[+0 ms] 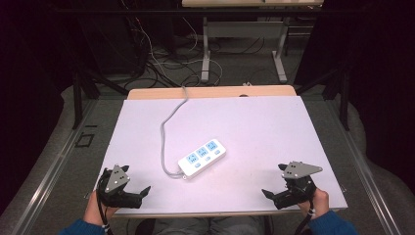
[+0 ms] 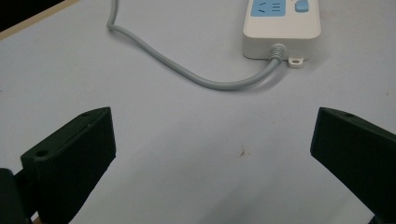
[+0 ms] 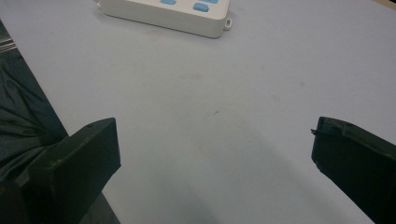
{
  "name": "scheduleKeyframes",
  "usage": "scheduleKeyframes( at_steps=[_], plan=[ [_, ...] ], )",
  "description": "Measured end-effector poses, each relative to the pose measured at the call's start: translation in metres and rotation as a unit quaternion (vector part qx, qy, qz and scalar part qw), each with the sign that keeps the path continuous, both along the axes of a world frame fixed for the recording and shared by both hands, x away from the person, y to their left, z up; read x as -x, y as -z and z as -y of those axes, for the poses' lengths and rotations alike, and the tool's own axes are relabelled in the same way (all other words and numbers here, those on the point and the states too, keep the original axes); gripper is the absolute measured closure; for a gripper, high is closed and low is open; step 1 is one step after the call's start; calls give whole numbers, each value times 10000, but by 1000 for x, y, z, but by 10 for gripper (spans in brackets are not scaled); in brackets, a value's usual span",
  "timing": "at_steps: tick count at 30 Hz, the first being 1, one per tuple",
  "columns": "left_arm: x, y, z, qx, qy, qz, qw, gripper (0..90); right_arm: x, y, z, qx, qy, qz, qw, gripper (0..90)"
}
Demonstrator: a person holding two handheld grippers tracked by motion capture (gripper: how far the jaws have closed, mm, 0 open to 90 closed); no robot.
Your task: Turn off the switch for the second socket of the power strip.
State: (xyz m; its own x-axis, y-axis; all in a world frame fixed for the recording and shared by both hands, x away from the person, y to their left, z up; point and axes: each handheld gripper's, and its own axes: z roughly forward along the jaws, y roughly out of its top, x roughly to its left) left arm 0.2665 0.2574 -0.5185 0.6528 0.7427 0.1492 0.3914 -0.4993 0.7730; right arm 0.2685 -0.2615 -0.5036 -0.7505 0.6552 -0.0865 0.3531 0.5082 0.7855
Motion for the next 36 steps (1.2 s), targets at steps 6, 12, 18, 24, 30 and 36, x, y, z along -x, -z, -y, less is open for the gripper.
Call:
scheduleKeyframes(
  at_steps=[6,12,18,24,30,36],
  plan=[
    [0,-2,0,-76,-32,92,9999,2,0,0,0,24,-1,6,10000,8],
    [0,-3,0,6,-61,49,10000,2,0,0,-1,11,21,-5,10000,10],
    [0,-7,2,6,-75,60,10000,2,0,0,0,24,-12,9,10000,13],
    [-3,-11,5,-47,-111,24,9999,2,0,-1,0,83,-1,-44,10000,14],
    [-8,-15,5,-37,-188,56,9998,1,0,0,0,52,15,-29,10000,14],
    [-11,-17,8,-4,-204,16,9998,1,-1,0,-1,53,32,9,10000,15]
  ],
)
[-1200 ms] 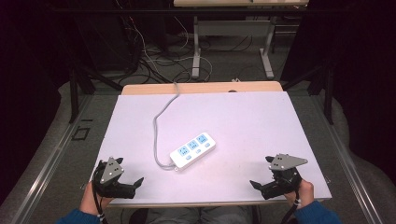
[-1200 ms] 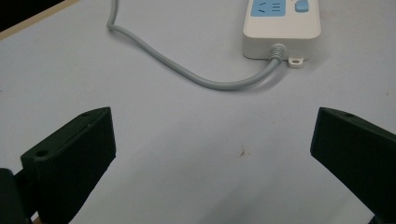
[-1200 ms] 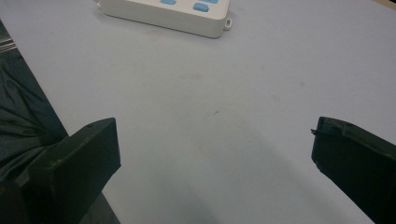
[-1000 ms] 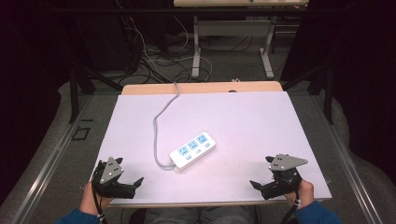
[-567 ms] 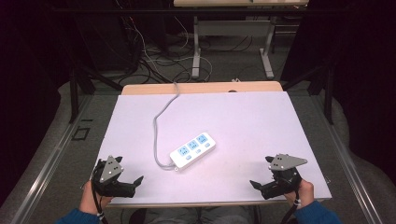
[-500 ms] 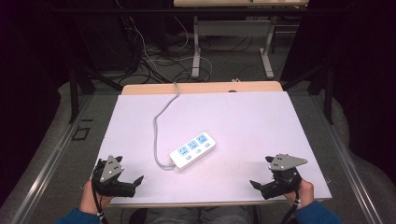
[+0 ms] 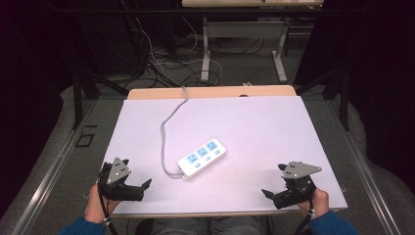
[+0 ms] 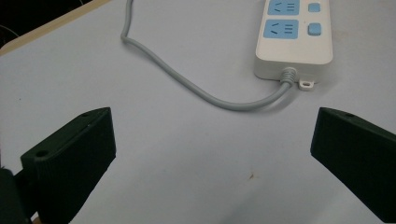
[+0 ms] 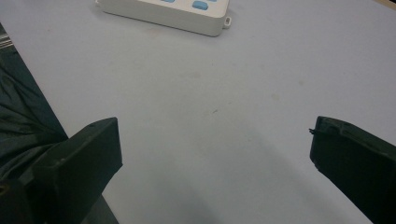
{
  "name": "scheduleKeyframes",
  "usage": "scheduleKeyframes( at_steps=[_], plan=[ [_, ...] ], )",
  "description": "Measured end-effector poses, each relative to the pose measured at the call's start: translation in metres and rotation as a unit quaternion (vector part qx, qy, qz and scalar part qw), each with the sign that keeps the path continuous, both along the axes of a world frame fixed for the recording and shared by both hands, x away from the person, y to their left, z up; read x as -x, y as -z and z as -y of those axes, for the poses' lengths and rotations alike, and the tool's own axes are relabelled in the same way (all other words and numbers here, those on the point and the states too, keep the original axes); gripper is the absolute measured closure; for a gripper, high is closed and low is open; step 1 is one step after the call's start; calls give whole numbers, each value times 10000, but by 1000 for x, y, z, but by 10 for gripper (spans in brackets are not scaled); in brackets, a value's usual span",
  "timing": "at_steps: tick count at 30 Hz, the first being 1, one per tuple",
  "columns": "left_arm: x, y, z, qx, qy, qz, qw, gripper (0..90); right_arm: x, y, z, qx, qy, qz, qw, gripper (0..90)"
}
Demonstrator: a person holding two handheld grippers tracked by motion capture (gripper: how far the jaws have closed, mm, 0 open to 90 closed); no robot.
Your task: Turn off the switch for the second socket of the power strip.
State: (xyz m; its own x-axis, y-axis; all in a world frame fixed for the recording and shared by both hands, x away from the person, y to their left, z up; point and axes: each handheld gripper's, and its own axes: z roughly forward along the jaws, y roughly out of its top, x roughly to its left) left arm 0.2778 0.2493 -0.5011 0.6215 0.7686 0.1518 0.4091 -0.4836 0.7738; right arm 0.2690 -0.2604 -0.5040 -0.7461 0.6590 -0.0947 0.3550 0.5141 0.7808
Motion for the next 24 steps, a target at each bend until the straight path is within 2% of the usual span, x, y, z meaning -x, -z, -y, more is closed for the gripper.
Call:
scheduleKeyframes(
  at_steps=[1,3,4,11,12,15,18,22,24],
  plan=[
    [-2,-1,1,-21,-3,71,10000,1,0,0,0,0,0,0,10000,15],
    [-3,-2,3,41,-37,41,10000,1,0,0,0,-1,7,-43,10000,16],
    [-5,-3,3,-34,-11,91,10000,1,-1,0,1,15,-20,-7,10000,16],
    [-11,-4,10,10,-2,38,10000,1,0,0,0,-12,6,-29,10000,18],
    [-12,-5,10,-7,-13,103,9999,1,0,0,0,-12,6,-29,10000,18],
    [-15,-7,13,5,-28,126,9999,1,-1,0,0,2,1,28,10000,20],
    [-19,-8,17,42,-11,110,9999,1,0,0,0,14,-1,-49,10000,21],
    [-24,-8,22,23,20,93,10000,1,-1,0,1,-10,-32,9,10000,22],
    [-27,-8,24,26,19,80,10000,1,-1,0,1,18,-23,-44,10000,24]
  ],
)
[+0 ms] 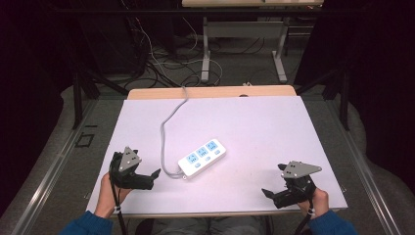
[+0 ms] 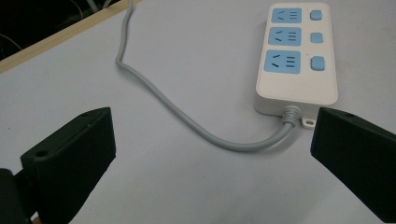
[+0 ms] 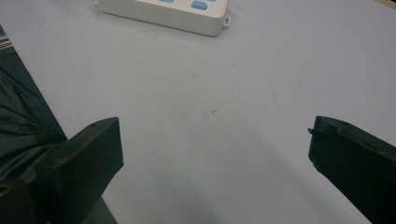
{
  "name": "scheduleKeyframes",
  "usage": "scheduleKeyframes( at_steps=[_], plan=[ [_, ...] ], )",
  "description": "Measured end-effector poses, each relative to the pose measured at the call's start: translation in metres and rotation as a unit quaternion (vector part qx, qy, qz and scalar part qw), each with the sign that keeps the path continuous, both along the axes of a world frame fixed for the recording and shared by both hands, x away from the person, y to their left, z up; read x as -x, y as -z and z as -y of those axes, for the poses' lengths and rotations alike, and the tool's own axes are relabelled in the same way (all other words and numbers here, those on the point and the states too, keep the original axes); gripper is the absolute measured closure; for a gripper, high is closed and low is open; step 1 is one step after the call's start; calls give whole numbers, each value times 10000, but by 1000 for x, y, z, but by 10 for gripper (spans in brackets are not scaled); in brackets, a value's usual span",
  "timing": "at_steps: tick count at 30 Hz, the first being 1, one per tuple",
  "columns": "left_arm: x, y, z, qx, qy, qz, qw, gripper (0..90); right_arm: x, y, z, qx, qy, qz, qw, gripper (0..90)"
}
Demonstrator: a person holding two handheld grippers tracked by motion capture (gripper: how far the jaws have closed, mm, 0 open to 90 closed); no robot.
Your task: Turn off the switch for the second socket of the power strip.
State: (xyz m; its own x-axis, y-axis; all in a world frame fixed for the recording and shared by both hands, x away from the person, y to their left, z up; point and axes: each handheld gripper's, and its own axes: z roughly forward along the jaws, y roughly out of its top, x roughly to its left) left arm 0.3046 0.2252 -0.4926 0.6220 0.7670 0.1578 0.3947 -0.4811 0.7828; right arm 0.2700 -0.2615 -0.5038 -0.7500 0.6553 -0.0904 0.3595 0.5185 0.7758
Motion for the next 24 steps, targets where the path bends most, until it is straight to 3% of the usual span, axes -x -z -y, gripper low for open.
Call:
scheduleKeyframes(
  at_steps=[10,24],
  plan=[
    [-12,-2,8,-24,11,72,10000,1,0,0,0,4,-7,26,10000,24],
    [-31,0,22,-46,76,-7,10000,1,0,0,0,-14,10,12,10000,25]
  ],
)
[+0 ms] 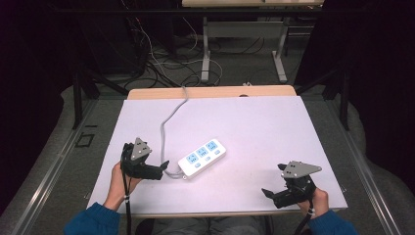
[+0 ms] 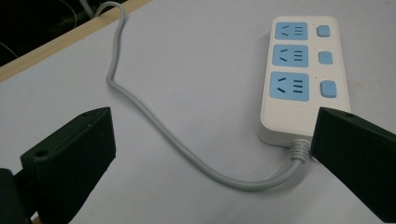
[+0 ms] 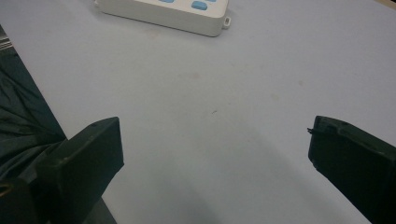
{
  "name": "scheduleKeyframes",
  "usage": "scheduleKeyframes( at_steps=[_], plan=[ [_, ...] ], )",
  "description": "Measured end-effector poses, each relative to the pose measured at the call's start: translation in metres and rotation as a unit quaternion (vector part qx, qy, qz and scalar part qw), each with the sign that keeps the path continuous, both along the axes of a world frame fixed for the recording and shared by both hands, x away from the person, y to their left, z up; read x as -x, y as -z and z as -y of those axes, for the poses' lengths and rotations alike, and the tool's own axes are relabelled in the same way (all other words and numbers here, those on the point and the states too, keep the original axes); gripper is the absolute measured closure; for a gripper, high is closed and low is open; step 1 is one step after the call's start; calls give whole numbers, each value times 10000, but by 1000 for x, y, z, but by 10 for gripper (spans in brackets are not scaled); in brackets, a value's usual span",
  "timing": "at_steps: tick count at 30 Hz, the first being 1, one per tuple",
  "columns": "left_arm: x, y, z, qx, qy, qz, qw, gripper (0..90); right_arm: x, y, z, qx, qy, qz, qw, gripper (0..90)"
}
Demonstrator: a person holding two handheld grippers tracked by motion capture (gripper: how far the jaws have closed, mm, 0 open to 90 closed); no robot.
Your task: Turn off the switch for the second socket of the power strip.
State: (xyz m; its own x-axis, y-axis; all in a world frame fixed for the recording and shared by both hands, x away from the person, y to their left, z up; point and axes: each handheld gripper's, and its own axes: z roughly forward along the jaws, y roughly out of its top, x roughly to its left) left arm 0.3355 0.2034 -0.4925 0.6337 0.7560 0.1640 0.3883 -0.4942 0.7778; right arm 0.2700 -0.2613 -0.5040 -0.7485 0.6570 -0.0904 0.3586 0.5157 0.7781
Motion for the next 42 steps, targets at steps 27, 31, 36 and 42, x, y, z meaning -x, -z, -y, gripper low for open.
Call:
scheduleKeyframes(
  at_steps=[27,31,36,42],
  plan=[
    [-27,7,29,-19,145,-93,9999,1,0,0,0,9,-33,-18,10000,26],
    [-29,7,36,-31,175,-132,9998,1,0,0,0,14,-14,-11,10000,27],
    [-32,9,43,4,192,-178,9997,1,0,0,0,0,-27,-6,10000,27],
    [-36,10,51,55,232,-214,9995,0,0,1,0,-32,8,3,10000,27]
  ],
)
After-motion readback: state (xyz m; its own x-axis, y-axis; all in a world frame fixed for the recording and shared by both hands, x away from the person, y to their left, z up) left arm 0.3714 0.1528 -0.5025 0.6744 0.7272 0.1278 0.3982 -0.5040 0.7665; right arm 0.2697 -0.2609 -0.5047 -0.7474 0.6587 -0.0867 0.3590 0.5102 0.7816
